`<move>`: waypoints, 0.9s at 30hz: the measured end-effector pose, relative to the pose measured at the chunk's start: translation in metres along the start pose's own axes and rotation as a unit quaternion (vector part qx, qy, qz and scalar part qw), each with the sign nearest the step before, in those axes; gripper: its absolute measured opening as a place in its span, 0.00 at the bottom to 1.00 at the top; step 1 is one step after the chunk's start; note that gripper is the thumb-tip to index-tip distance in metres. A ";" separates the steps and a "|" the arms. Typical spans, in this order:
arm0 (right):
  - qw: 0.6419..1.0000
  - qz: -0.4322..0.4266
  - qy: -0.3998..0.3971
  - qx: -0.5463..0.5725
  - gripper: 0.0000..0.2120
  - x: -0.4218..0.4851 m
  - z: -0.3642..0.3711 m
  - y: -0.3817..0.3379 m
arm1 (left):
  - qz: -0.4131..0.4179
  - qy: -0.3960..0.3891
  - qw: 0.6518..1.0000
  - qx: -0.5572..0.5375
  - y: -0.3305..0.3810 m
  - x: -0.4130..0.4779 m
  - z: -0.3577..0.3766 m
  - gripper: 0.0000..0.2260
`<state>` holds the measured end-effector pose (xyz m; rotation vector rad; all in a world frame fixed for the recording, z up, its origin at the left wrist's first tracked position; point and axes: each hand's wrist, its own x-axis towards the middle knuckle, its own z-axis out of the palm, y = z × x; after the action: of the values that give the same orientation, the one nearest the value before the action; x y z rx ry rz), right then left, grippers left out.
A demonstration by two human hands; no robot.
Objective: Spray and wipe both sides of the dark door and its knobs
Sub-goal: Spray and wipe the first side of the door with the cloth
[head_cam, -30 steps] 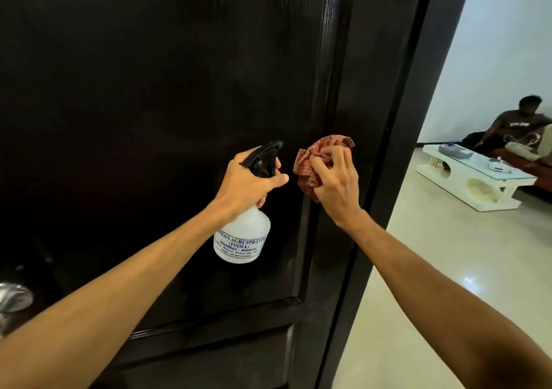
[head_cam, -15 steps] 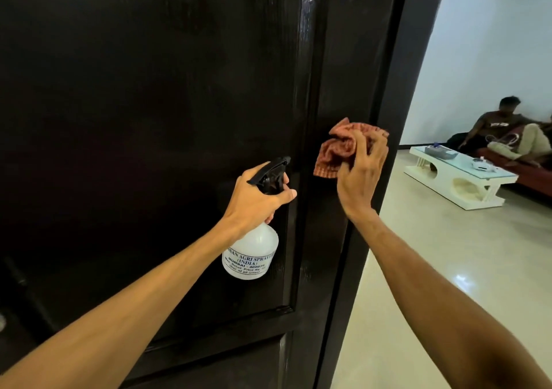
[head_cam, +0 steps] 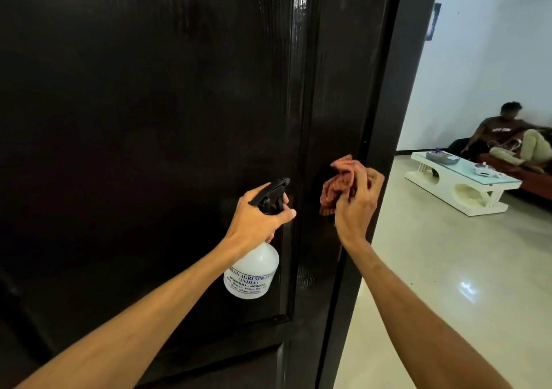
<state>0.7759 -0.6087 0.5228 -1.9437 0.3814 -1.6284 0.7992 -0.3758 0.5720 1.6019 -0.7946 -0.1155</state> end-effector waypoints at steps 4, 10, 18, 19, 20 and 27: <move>0.999 0.028 0.000 -0.045 0.29 -0.045 0.003 0.021 | -0.015 0.010 1.000 -0.001 -0.012 -0.010 -0.004 0.07; 0.993 0.033 -0.107 -0.038 0.28 -0.118 0.013 0.018 | -0.042 0.049 0.998 -0.002 -0.031 -0.031 -0.027 0.06; 0.997 -0.048 -0.064 0.012 0.24 -0.104 0.044 -0.049 | -0.071 0.105 0.992 0.001 -0.053 -0.064 -0.053 0.07; 0.996 -0.040 -0.086 0.003 0.25 -0.123 0.041 -0.045 | -0.080 0.107 0.991 -0.006 -0.056 -0.068 -0.050 0.07; 0.993 -0.044 -0.110 -0.001 0.26 -0.139 0.042 -0.044 | -0.088 0.115 0.989 -0.015 -0.058 -0.073 -0.053 0.07; 0.988 -0.127 -0.078 0.047 0.22 -0.105 0.072 -0.118 | -0.084 0.205 0.975 -0.006 -0.065 -0.110 -0.111 0.07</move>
<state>0.8063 -0.4391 0.5012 -2.0977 -0.0067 -1.6003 0.7994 -0.2245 0.4967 1.6067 -0.3379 0.0895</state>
